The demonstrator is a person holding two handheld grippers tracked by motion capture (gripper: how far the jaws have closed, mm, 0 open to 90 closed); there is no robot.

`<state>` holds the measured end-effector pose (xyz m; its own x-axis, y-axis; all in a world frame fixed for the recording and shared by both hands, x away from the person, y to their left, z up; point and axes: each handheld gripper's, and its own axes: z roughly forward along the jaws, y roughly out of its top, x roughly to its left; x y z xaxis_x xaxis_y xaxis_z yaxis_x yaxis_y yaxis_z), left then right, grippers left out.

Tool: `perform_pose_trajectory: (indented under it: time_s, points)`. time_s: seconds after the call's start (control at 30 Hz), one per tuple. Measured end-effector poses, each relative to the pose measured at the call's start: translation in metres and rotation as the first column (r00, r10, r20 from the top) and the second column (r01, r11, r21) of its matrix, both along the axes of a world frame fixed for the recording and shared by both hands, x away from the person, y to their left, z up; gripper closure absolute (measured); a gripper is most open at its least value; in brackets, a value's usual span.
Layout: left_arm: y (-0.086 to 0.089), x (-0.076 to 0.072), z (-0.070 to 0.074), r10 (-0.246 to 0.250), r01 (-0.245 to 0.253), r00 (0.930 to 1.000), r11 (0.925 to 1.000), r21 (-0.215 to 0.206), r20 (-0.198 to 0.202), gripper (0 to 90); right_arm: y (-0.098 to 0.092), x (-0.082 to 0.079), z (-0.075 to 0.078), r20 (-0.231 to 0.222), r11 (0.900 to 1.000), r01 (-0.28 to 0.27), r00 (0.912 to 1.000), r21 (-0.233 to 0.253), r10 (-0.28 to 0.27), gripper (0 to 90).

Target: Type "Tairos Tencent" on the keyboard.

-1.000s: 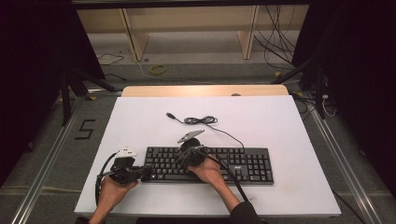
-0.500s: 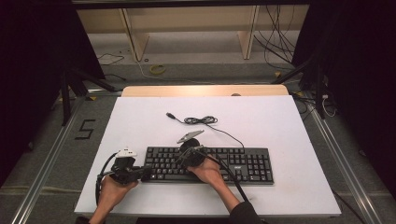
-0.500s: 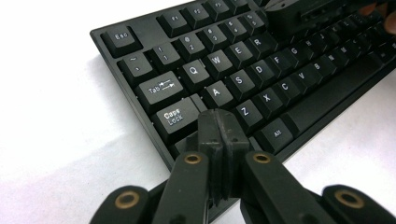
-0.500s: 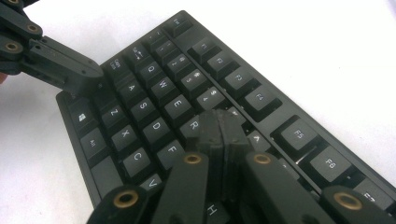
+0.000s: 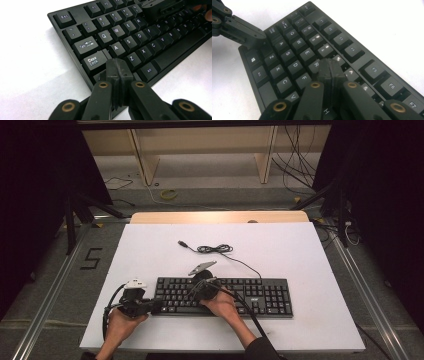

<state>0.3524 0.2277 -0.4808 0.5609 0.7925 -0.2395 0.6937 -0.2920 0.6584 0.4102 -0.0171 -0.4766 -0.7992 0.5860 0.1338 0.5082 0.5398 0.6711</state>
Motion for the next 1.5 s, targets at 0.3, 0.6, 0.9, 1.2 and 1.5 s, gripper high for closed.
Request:
perform_pose_trajectory:
  time_s: [0.3,0.6,0.9,1.2,1.5]
  points:
    - [0.002,0.0,0.002,0.004,-0.003,0.9999,0.9995,-0.031,0.015,88.2,-0.006,0.0,0.005,-0.018,0.999,0.021,0.9996,0.046,-0.02,89.1]
    - [0.001,-0.002,0.01,0.004,0.001,0.9984,0.9961,-0.089,0.057,81.5,-0.019,-0.002,0.02,-0.003,0.991,0.024,0.9997,0.131,-0.024,82.1]
    - [0.0,-0.001,0.012,-0.009,0.018,0.9977,0.9911,-0.132,0.068,64.5,-0.027,-0.004,0.024,-0.005,0.985,0.027,0.9996,0.17,-0.027,59.4]
    - [-0.005,0.002,0.01,-0.003,0.023,0.9939,0.983,-0.182,0.11,37.6,-0.043,-0.009,0.032,0.016,0.976,0.043,0.9988,0.213,-0.047,39.5]
    - [-0.01,0.004,0.009,-0.009,0.04,0.9893,0.9761,-0.214,0.145,28.2,-0.061,-0.012,0.037,0.041,0.974,0.047,0.9975,0.22,-0.057,33.1]
